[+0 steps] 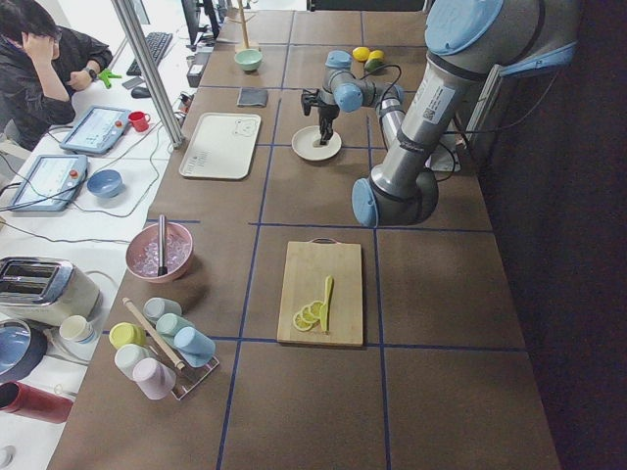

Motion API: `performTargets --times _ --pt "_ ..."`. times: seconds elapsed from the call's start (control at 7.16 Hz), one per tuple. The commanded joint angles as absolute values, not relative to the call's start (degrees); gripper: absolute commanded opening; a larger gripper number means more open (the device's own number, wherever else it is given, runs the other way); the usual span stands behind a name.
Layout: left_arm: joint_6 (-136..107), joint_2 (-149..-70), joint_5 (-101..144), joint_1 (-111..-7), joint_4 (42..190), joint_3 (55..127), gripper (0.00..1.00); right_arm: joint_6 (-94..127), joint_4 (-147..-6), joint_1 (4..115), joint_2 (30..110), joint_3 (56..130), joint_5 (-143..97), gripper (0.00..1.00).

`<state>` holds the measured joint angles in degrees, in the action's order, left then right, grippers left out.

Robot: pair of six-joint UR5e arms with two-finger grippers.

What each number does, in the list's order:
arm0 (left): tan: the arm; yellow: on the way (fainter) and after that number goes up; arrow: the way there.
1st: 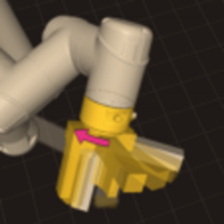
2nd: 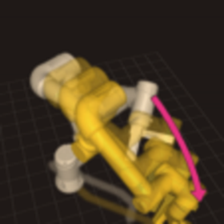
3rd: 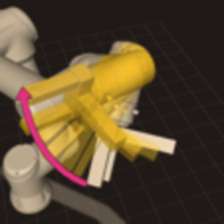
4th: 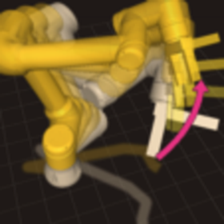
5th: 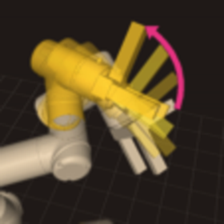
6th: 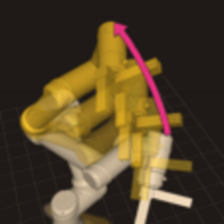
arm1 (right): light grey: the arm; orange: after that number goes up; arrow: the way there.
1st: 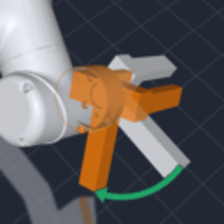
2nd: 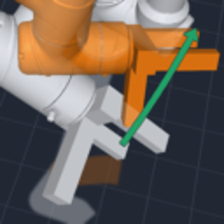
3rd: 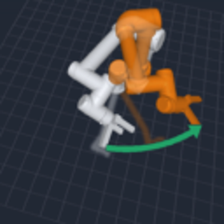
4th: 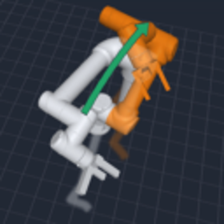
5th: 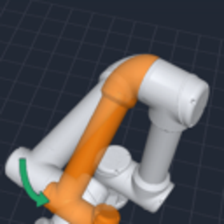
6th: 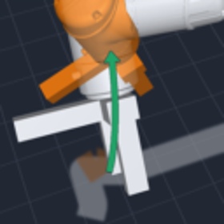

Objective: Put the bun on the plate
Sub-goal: 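Lower the bun onto the white plate and open the left gripper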

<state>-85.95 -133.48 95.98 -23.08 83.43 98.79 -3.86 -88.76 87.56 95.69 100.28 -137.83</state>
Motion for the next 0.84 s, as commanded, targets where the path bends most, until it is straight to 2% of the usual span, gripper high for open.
performTargets --times 0.0,0.28,0.42,0.56,0.7 --pt "-86.22 -136.14 93.79 -21.19 88.13 92.83 0.36 -6.68 -88.68 89.56 95.63 98.0 -138.51 0.99" --pt "-86.04 -136.93 92.81 -21.18 94.89 86.86 0.36 -6.68 -88.68 89.56 95.62 98.17 -138.6 0.99" --pt "-85.96 -136.93 92.81 -21.18 95.53 86.58 0.36 -6.59 -88.68 89.73 95.54 98.17 -138.6 0.99" --pt "-85.87 -136.85 92.81 -21.09 95.62 86.31 0.42 -6.59 -88.68 89.91 95.45 98.26 -138.52 0.99" --pt "-85.43 -136.76 92.9 -21.18 95.62 86.4 0.56 -6.59 -88.77 89.91 95.28 98.35 -138.25 0.99"
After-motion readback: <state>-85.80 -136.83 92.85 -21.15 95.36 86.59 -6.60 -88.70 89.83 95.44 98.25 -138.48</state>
